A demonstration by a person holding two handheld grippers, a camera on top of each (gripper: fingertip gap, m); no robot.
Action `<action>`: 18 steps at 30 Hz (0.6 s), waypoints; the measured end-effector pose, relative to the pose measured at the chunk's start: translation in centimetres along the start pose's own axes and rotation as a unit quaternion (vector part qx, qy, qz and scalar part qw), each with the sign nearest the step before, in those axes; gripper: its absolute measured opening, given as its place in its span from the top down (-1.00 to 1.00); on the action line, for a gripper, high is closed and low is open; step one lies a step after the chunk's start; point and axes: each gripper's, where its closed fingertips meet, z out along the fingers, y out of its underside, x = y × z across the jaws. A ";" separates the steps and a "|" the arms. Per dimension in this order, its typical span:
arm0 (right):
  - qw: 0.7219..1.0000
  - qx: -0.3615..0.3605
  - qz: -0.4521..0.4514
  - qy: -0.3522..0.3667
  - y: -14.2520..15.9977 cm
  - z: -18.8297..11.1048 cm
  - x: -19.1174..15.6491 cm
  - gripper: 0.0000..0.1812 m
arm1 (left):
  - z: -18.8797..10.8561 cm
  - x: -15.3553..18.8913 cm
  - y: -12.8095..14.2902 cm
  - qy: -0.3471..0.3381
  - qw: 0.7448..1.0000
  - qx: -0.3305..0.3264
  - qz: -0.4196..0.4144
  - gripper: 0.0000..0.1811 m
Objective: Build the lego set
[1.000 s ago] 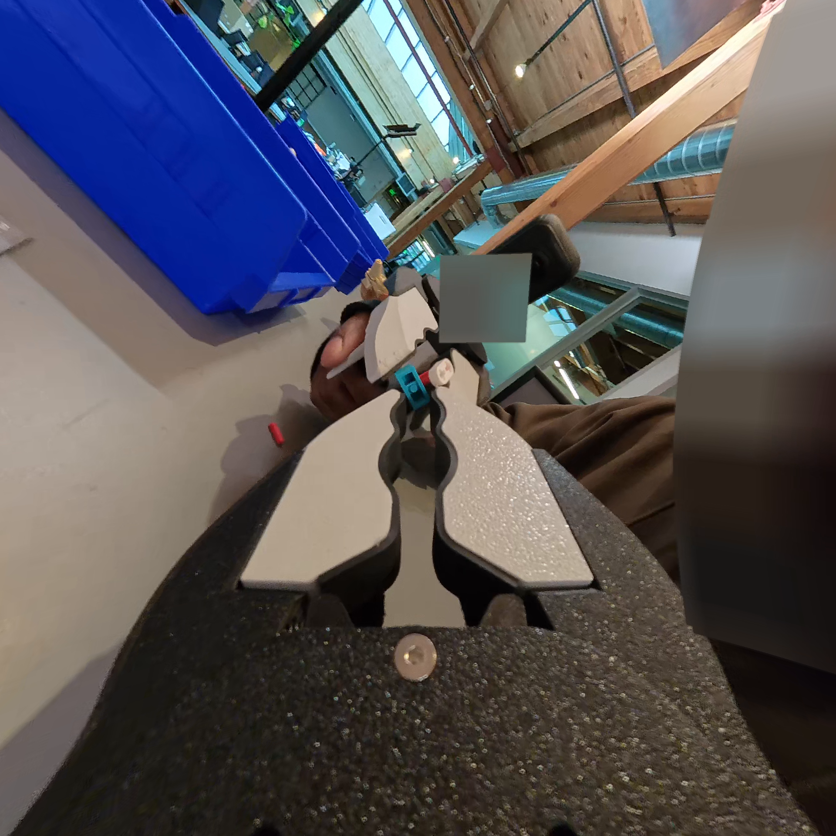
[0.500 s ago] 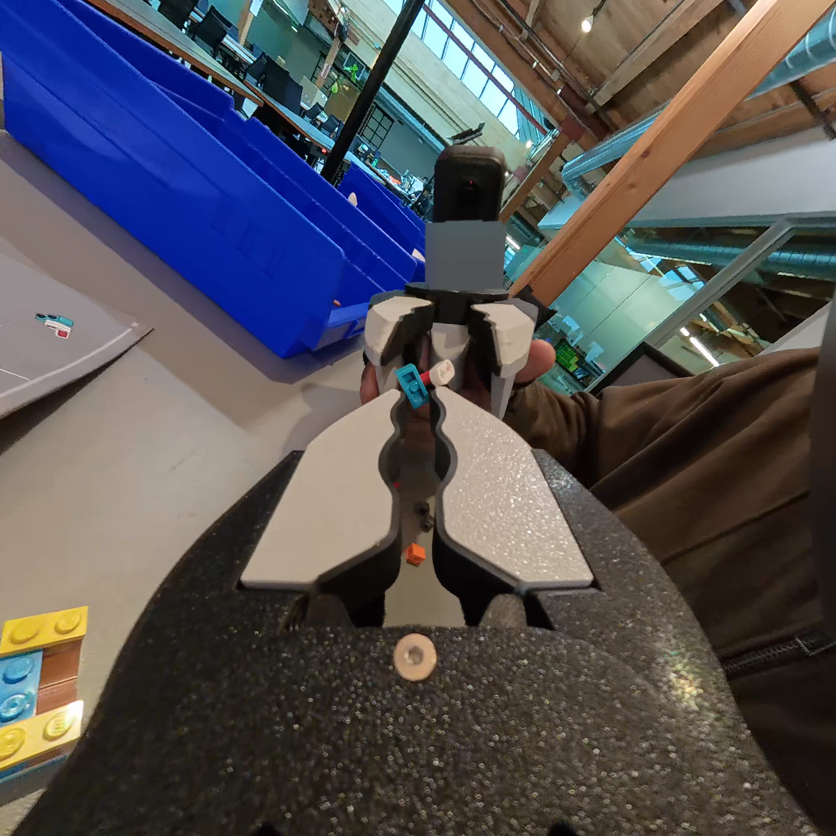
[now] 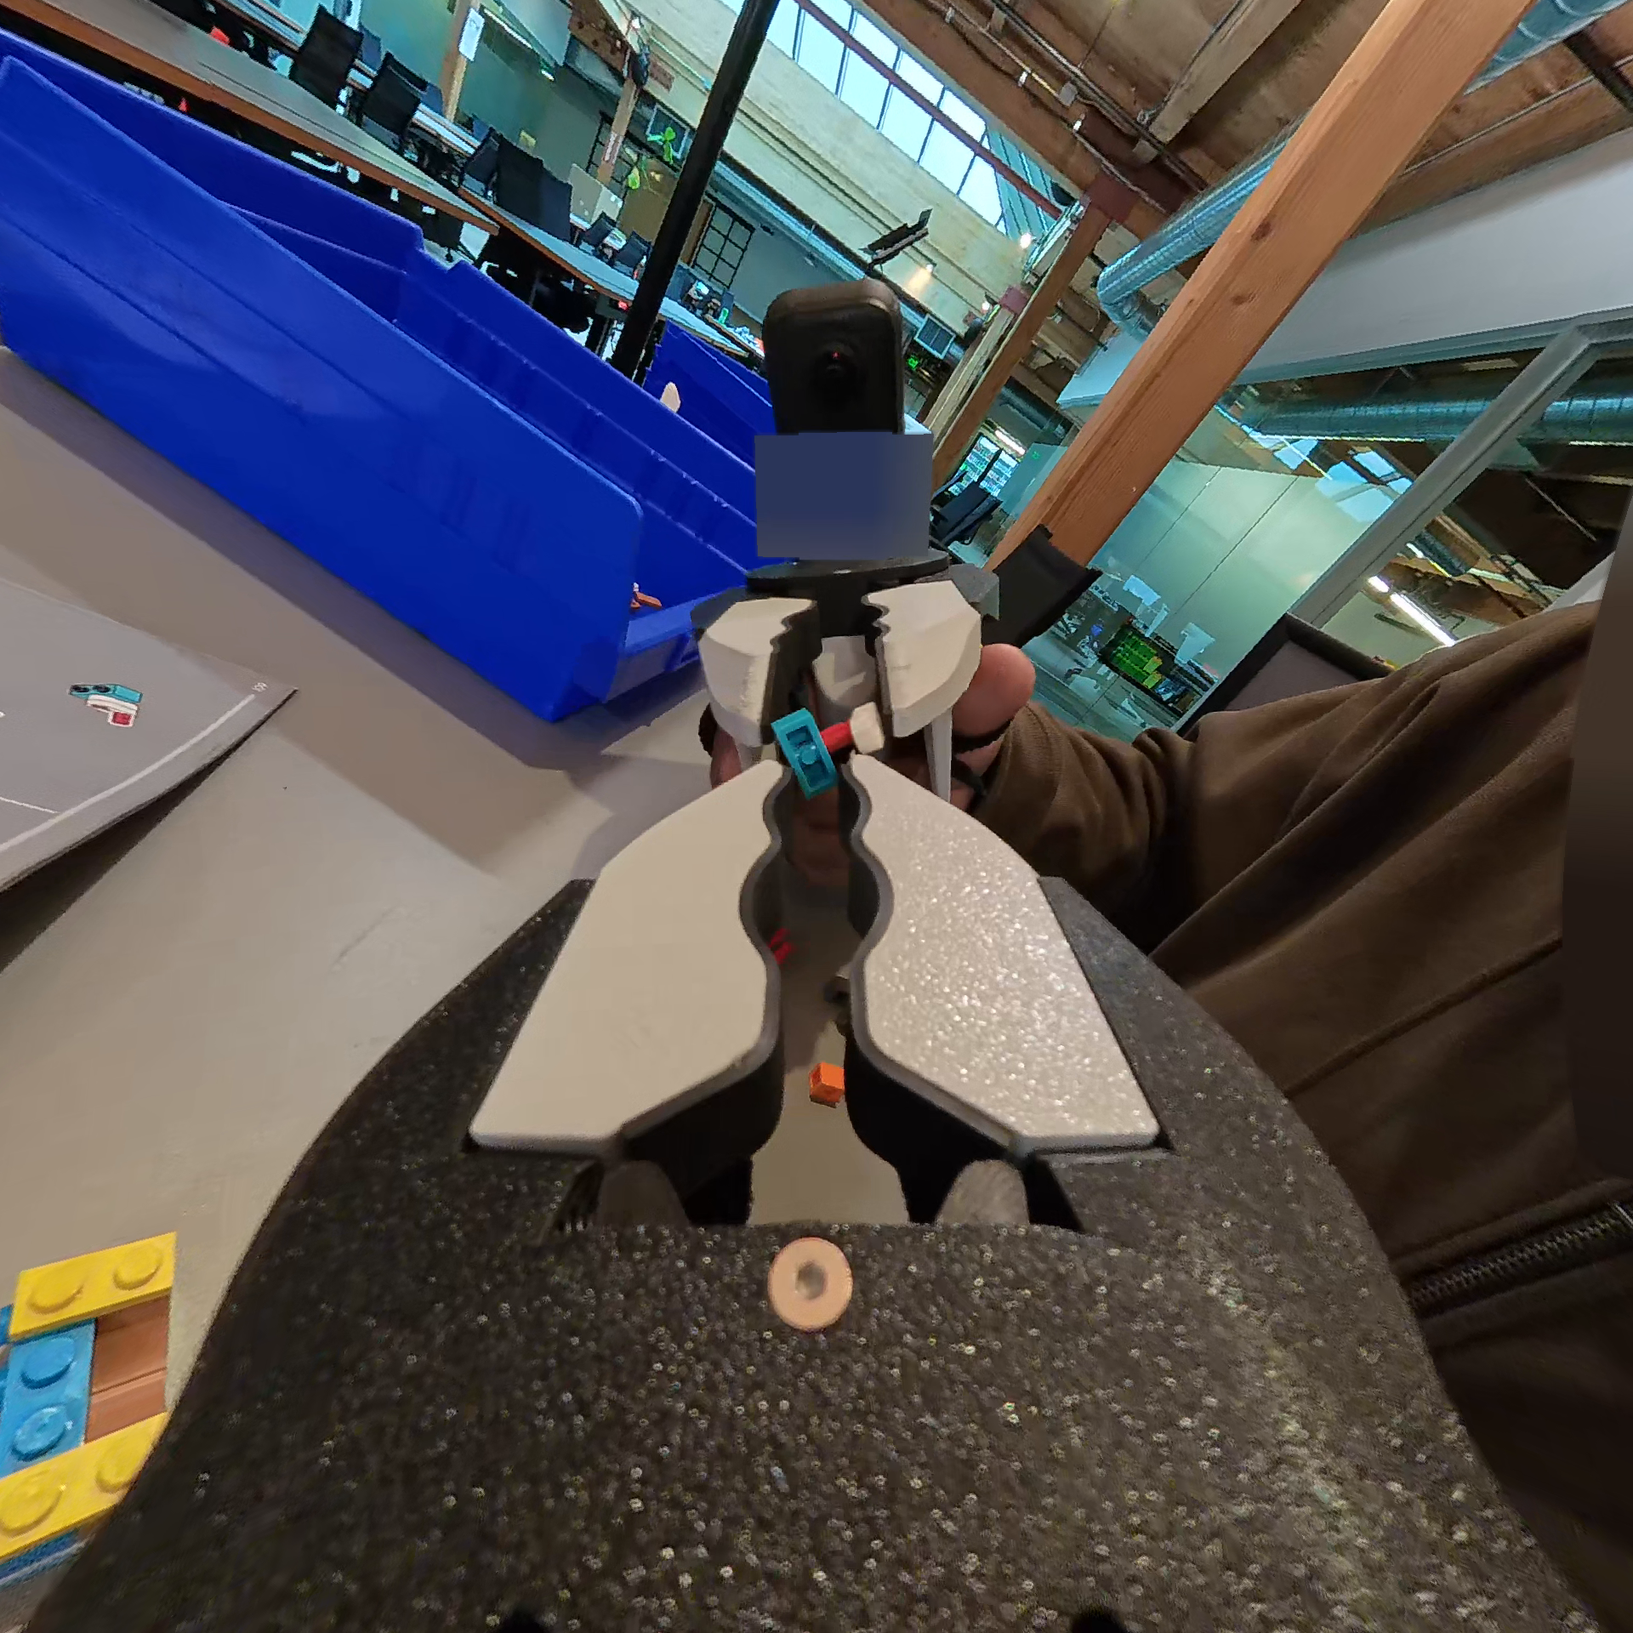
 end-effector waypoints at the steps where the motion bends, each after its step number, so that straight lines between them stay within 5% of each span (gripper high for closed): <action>1: 1.000 0.000 0.000 -0.004 0.0 0.0 -0.1 0.74 | 0.0 0.1 0.0 0.002 1.000 -0.001 0.003 0.90; 18: 0.999 -0.003 -0.047 -0.020 0.0 0.1 -1.3 0.77 | 0.1 1.1 -0.1 -0.008 0.996 -0.013 0.087 0.90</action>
